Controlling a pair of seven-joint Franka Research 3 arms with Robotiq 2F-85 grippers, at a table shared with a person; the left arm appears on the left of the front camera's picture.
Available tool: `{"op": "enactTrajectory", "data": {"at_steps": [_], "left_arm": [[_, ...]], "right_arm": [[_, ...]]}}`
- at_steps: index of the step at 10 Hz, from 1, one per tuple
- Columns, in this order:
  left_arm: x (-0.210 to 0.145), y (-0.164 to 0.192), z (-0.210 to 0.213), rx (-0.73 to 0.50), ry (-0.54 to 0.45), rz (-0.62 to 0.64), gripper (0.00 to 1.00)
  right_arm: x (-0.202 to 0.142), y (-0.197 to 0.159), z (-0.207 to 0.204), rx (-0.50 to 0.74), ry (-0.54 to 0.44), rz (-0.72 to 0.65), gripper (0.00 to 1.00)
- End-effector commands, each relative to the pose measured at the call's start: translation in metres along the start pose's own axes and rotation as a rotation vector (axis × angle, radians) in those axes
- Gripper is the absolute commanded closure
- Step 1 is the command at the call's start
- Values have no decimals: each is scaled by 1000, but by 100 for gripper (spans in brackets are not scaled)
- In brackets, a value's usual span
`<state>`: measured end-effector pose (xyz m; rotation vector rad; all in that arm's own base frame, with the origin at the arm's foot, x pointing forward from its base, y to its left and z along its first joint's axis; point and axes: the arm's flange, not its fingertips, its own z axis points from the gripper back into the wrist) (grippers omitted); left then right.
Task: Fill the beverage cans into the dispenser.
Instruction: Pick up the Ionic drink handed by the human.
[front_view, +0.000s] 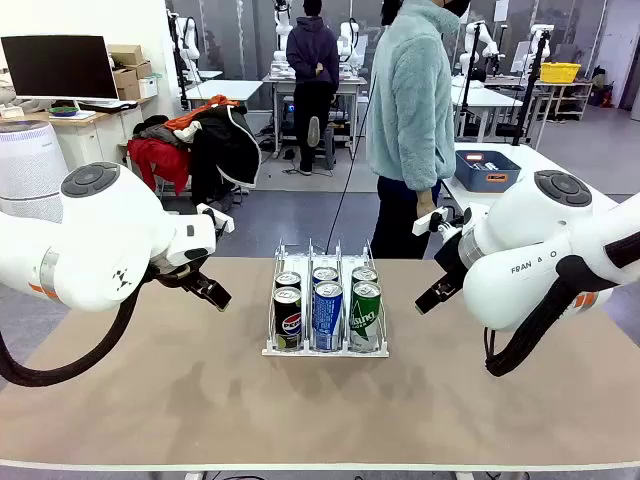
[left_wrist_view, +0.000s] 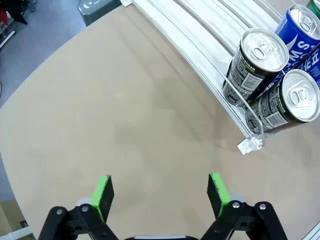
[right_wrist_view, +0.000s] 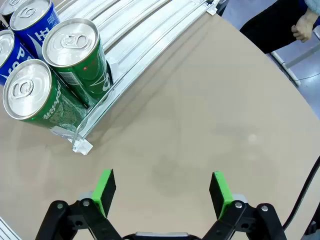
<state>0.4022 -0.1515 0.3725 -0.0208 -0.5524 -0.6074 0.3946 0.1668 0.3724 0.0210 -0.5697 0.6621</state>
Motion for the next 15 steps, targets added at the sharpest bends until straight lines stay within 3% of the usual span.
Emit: {"op": "enactTrajectory", "data": {"at_steps": [1,15], "left_arm": [[0,0,0,0,0,0,0],[0,0,0,0,0,0,0]], "right_arm": [[0,0,0,0,0,0,0],[0,0,0,0,0,0,0]]}}
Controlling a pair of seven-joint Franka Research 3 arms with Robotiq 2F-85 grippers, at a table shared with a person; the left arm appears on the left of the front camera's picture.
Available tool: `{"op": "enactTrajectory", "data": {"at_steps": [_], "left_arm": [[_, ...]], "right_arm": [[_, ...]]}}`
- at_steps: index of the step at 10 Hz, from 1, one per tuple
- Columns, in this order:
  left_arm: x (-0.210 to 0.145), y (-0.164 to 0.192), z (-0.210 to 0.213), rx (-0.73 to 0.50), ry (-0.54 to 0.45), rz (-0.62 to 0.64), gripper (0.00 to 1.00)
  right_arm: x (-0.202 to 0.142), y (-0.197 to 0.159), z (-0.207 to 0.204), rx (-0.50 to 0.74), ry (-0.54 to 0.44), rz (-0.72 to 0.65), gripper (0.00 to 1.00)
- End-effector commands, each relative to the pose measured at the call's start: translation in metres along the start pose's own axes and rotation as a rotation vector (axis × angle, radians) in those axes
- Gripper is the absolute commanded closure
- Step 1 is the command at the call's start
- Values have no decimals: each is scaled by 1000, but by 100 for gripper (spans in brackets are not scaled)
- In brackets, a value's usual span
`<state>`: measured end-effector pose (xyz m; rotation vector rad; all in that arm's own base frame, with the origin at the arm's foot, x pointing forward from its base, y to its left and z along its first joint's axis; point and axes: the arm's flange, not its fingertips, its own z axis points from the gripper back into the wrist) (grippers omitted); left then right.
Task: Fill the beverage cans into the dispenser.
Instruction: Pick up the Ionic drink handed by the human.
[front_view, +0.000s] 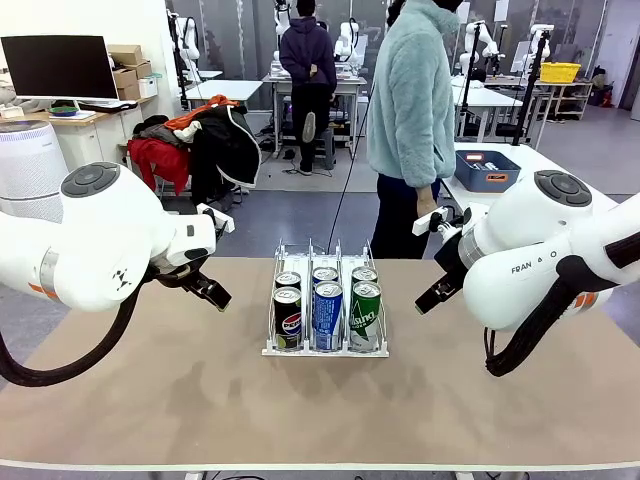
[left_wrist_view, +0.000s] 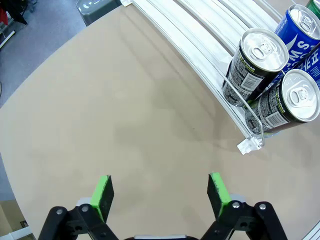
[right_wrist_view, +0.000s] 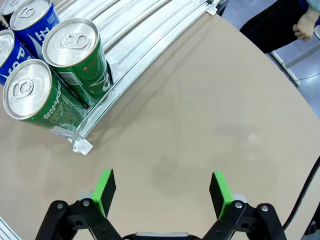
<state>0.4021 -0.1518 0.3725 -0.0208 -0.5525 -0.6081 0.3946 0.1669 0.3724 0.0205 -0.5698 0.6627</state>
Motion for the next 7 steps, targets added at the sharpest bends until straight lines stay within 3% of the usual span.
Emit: {"op": "enactTrajectory", "data": {"at_steps": [1,3,7], "left_arm": [[0,0,0,0,0,1,0],[2,2,8,-7,23,-11,0],[23,27,58,-98,113,-33,0]], "right_arm": [[0,0,0,0,0,0,0],[5,-2,10,90,81,-6,0],[39,-27,69,296,113,-37,0]]}}
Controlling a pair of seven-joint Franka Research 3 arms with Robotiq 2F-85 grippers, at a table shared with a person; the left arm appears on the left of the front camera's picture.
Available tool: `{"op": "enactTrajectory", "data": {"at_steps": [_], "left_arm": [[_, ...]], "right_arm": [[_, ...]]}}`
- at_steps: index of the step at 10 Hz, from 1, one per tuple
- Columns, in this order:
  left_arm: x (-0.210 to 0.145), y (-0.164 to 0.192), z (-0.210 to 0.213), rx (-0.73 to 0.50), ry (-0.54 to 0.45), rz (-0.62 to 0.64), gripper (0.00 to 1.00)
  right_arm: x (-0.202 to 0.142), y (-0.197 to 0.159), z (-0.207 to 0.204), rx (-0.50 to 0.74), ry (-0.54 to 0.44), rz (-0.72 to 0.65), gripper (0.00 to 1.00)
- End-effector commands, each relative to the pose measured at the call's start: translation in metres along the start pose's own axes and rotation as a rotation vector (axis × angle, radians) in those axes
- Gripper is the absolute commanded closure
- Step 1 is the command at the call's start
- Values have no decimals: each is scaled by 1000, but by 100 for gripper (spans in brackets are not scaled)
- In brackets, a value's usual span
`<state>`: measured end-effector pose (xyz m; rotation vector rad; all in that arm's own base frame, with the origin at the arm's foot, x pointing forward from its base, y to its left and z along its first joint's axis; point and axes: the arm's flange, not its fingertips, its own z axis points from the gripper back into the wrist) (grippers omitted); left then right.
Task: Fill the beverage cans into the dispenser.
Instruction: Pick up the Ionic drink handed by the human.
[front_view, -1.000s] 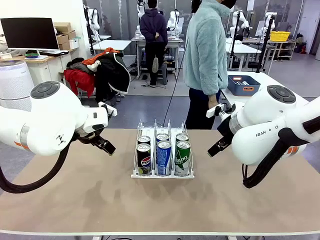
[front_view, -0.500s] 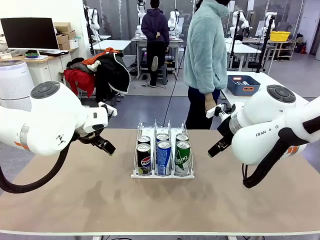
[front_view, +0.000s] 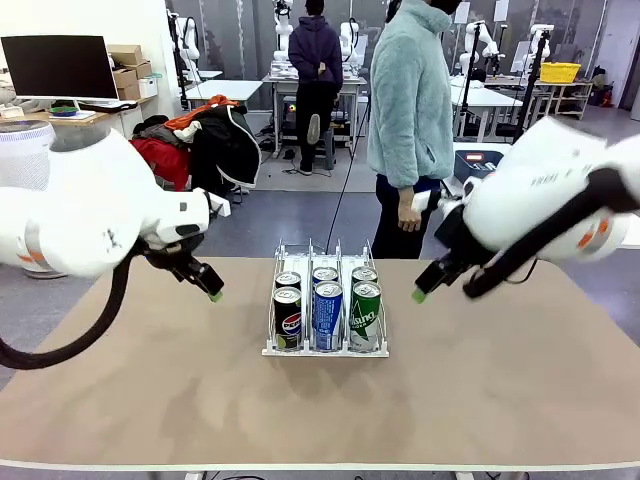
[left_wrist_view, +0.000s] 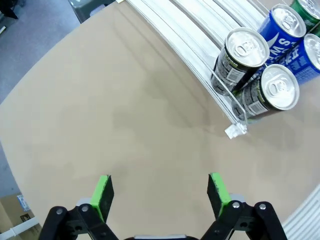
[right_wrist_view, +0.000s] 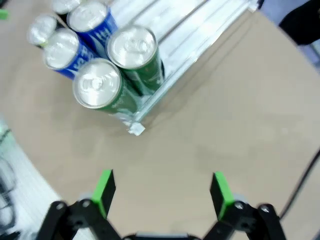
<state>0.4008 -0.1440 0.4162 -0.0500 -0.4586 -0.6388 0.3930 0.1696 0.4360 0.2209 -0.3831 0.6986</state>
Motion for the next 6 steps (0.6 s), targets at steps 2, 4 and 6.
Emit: {"op": "enactTrajectory", "data": {"at_steps": [2,4,6], "left_arm": [[18,20,54,-89,81,-78,0],[30,27,105,-140,59,-153,0],[38,44,149,-204,-19,-203,0]], "right_arm": [[24,-21,63,137,40,-7,0],[40,-28,108,236,71,-3,0],[50,-39,145,300,76,28,0]]}}
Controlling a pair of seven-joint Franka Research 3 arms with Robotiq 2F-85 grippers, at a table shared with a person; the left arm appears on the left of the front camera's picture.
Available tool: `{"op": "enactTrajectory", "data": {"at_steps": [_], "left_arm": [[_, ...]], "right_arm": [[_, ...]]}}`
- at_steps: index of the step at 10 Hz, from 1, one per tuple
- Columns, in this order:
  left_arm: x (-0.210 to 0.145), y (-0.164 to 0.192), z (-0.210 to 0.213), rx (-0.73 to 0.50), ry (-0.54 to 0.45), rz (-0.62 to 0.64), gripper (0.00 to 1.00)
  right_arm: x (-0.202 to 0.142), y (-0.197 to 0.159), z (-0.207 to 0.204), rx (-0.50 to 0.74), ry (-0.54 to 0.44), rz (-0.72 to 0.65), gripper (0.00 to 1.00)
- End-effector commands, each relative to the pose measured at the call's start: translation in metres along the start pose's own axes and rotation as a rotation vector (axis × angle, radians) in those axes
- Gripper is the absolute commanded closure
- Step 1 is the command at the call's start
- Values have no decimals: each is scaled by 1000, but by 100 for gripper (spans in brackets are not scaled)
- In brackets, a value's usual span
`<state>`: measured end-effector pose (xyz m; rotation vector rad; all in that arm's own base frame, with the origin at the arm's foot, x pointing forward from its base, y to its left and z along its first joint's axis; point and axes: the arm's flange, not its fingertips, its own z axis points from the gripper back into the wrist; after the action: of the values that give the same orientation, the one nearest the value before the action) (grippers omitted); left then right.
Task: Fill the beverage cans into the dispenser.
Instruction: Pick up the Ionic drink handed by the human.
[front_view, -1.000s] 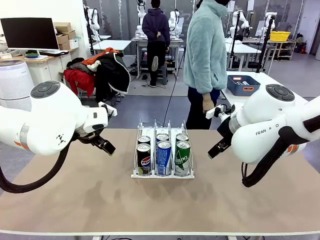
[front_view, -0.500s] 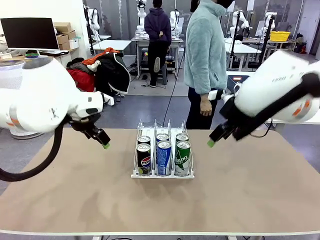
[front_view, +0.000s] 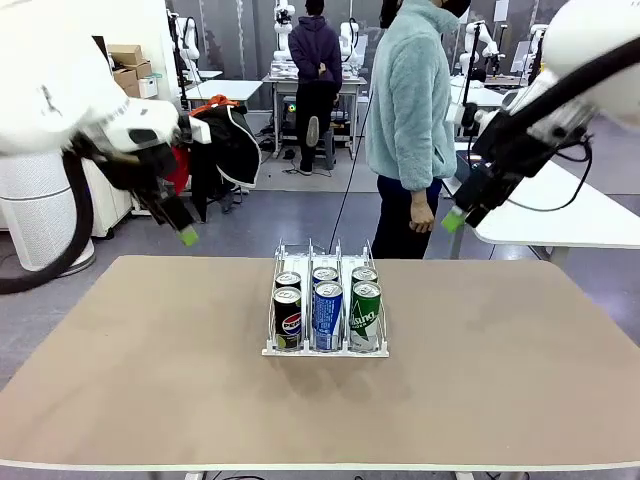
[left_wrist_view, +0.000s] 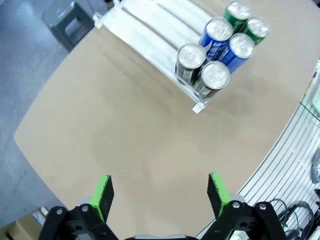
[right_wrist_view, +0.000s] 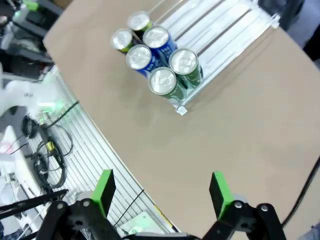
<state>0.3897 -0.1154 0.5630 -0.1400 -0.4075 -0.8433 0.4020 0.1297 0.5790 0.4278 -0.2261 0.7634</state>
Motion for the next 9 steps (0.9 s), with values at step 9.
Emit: {"op": "enactTrajectory", "data": {"at_steps": [9], "left_arm": [[1,10,63,-68,-129,-101,0]], "right_arm": [[8,1,54,-4,19,179,0]]}}
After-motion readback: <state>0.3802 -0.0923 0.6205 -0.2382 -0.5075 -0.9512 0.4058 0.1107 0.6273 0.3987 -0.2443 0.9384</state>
